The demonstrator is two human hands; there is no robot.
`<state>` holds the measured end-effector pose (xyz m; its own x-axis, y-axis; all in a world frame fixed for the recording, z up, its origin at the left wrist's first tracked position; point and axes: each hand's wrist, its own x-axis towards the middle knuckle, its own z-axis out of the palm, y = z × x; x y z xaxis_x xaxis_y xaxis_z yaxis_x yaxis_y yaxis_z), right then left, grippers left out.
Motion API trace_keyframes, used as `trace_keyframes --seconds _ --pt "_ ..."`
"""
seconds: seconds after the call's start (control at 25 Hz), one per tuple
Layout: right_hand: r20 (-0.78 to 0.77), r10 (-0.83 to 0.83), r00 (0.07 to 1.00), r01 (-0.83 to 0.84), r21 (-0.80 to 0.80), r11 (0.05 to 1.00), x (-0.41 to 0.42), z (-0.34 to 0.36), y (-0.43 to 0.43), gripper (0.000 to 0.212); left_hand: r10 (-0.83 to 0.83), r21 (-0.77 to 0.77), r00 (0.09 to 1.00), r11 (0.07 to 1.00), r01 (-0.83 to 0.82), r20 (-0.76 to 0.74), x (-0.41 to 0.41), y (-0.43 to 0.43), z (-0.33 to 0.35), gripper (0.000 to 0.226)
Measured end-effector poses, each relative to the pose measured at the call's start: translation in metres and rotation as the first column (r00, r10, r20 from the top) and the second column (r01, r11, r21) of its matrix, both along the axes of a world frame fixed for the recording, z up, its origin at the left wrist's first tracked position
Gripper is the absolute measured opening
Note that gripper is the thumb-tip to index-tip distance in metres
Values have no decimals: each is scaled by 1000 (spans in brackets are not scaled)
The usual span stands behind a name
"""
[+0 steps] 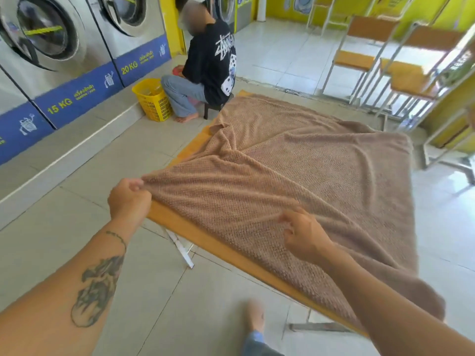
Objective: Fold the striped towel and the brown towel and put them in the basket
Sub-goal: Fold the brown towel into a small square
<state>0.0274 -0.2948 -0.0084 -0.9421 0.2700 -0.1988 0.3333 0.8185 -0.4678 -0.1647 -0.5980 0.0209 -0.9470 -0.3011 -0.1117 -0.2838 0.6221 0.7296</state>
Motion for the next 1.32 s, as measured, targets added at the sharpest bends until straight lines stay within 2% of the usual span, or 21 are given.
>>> trace_keyframes --seconds 0.12,0.24,0.36,0.44,0.48,0.64,0.72,0.88,1.0,1.2,1.32 --pt "81 -130 988 126 44 991 74 -7 15 39 -304 10 953 953 304 8 48 22 -6 20" --pt "180 -197 964 163 188 969 146 -12 23 54 -559 48 828 829 557 48 112 65 -23 15" --pt "215 -251 944 195 250 948 209 -12 26 66 -785 10 618 619 785 43 188 126 -41 19" --pt "240 -189 952 149 175 973 227 -12 42 65 -884 -68 466 462 884 44 233 168 -50 23" --pt "224 -170 960 147 116 982 232 -8 57 60 -898 -107 438 431 896 50 249 191 -53 25" --pt "49 -190 980 193 -59 979 243 12 131 49 -864 -169 503 494 853 13 270 280 -36 23" --pt "6 -199 980 198 -94 976 258 23 179 48 -842 -160 540 534 830 -7 282 327 -21 22" --pt "16 -178 984 179 -128 976 285 49 261 51 -789 -37 615 614 788 12 309 400 0 23" --pt "31 -139 990 142 -135 981 281 67 307 50 -774 -42 632 631 775 42 321 432 10 22" --pt "-17 -21 1000 19 -123 992 231 94 368 53 -706 -35 708 708 706 -3 291 490 30 21" --pt "-15 67 998 -68 -93 993 186 100 410 55 -650 39 760 759 650 -34 258 531 27 23"
